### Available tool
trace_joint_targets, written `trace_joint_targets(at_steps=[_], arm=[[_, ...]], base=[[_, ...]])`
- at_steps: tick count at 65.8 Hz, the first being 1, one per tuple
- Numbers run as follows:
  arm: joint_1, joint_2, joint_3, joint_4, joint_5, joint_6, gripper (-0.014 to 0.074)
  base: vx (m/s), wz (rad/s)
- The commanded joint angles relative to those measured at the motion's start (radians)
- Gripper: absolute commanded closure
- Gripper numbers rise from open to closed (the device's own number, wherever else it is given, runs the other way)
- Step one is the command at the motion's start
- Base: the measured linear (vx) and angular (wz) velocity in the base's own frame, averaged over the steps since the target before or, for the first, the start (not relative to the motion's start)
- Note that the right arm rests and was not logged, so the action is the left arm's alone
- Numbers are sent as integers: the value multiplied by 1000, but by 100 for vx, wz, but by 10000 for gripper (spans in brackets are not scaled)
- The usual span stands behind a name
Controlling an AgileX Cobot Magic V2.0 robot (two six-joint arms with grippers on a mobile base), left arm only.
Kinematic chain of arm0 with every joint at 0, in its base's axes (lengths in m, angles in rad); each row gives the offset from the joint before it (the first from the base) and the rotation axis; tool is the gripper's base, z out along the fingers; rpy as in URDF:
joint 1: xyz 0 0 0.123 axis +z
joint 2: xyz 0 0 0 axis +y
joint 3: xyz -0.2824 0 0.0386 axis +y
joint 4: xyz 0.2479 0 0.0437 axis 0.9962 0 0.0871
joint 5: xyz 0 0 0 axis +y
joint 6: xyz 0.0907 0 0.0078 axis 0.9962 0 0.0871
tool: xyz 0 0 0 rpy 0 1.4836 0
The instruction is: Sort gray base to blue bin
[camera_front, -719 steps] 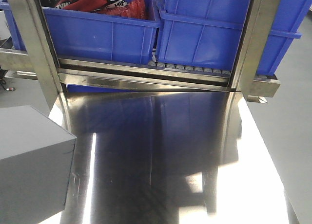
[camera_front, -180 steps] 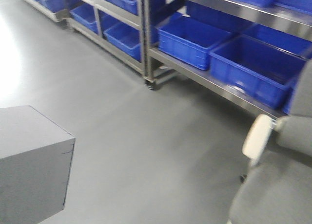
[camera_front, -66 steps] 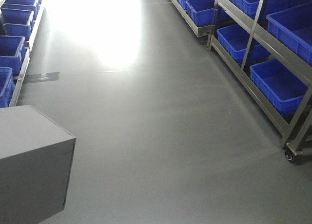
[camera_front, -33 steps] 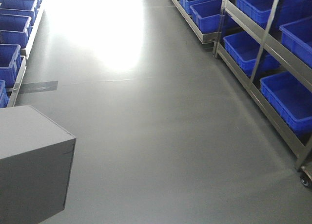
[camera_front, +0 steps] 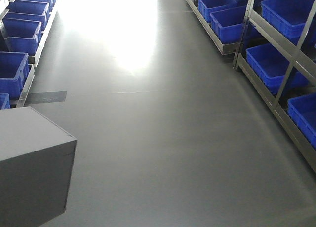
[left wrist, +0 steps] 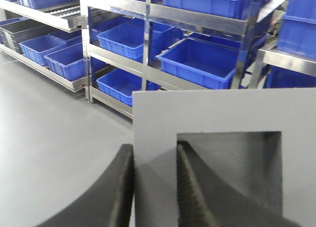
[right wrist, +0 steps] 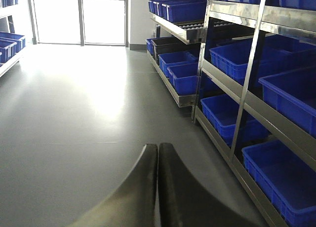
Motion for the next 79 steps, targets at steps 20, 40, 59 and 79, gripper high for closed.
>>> trace_joint_targets(at_steps=[20,40,59,79], arm=[[-4,12,-25,42,-84,-8,594],[-4,12,-25,42,-84,-8,594],[-4,12,-25,42,-84,-8,594],[-4,12,-25,42,-84,-8,594]], base=[[36,-2],[37,-6],[37,0],[36,9]])
